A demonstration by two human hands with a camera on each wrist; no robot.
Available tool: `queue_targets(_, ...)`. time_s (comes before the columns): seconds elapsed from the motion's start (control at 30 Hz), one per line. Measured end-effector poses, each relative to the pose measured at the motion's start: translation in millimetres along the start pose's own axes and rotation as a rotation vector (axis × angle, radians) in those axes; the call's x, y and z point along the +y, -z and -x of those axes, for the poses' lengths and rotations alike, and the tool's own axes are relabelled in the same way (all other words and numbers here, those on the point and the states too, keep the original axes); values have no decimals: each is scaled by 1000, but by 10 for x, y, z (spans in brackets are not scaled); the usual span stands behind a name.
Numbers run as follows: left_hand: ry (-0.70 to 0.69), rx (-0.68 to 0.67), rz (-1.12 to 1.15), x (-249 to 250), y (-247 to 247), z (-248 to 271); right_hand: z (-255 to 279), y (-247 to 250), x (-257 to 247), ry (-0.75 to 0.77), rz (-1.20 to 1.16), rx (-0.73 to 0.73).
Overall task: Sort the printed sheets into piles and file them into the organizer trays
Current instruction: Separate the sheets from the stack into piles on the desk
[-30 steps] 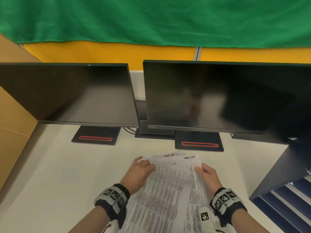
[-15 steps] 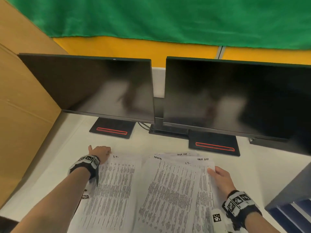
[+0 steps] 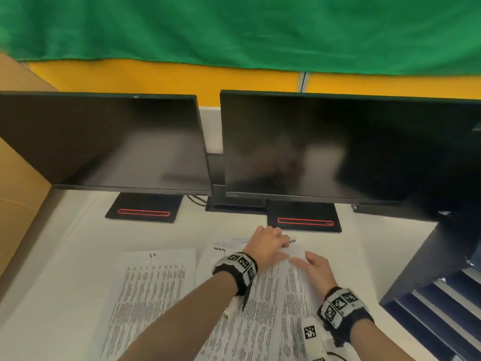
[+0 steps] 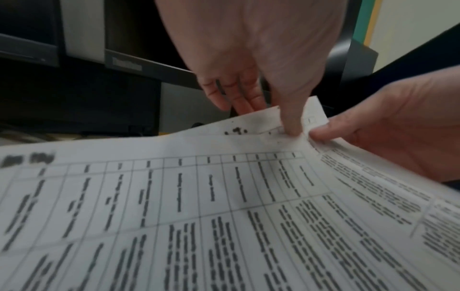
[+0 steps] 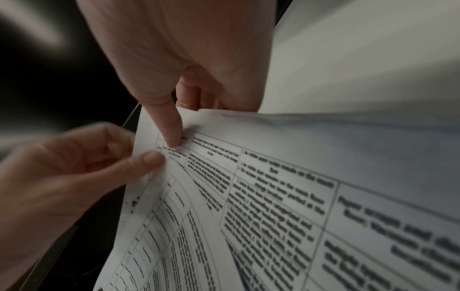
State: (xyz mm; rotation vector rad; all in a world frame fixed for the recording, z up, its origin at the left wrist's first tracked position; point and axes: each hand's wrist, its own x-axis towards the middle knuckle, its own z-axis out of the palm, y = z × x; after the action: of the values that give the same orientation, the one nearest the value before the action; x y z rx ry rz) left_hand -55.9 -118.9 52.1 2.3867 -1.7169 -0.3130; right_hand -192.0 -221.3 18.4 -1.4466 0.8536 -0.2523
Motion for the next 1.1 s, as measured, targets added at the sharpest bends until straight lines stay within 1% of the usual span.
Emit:
queue_targets(0.1, -58, 43, -10, 29, 50, -4, 53, -6, -45, 10, 4, -17)
queue_targets(0.17, -49, 132, 60, 43, 111, 10, 67, 2, -69, -6, -1, -24)
queue_targets(0.23, -56, 258, 135, 130, 278, 37, 101, 14, -94, -47, -40, -74)
queue_targets(0.3, -59, 394, 166, 248, 558, 82, 143, 28, -90, -90, -74, -135)
queue_targets(0.37, -32, 534, 216, 302, 912, 131, 180, 46, -71, -115, -89, -165)
queue_targets(0.43, 5, 678, 277, 231, 1298, 197, 177, 56, -33, -104, -58, -212)
queue_targets(0.53, -5, 906, 346, -76, 1884, 385, 124, 38, 16, -45, 59, -187)
queue_targets(0.57, 2, 953, 385, -230, 2070, 478, 100, 26, 38, -46, 67, -174)
queue_targets(0.6, 35, 966, 418, -429, 2230, 578, 86, 7, 44, -46, 67, -173)
queue_targets(0.63, 89, 944, 440, -637, 2370, 683, 65, -11, 60, -52, 72, -170)
queue_targets(0.67, 154, 892, 447, -882, 2475, 790, 50, -27, 77, -41, 79, -176)
queue_targets(0.73, 275, 717, 394, -1313, 2542, 993, 13, -58, 105, -44, 92, -170)
queue_targets(0.8, 386, 503, 295, -1596, 2390, 1158, -27, -91, 137, -39, 83, -157)
queue_targets(0.9, 593, 174, 174, -1832, 1803, 1353, -63, -136, 154, -31, 63, -140)
queue_targets(0.97, 646, -22, 118, -2001, 1287, 1475, -83, -161, 160, -32, 42, -130)
queue_targets(1.03, 701, -164, 71, -2138, 843, 1600, -95, -176, 173, -26, 44, -119)
queue_targets(1.1, 757, -233, 21, -2195, 545, 1712, -99, -177, 195, -31, 53, -118)
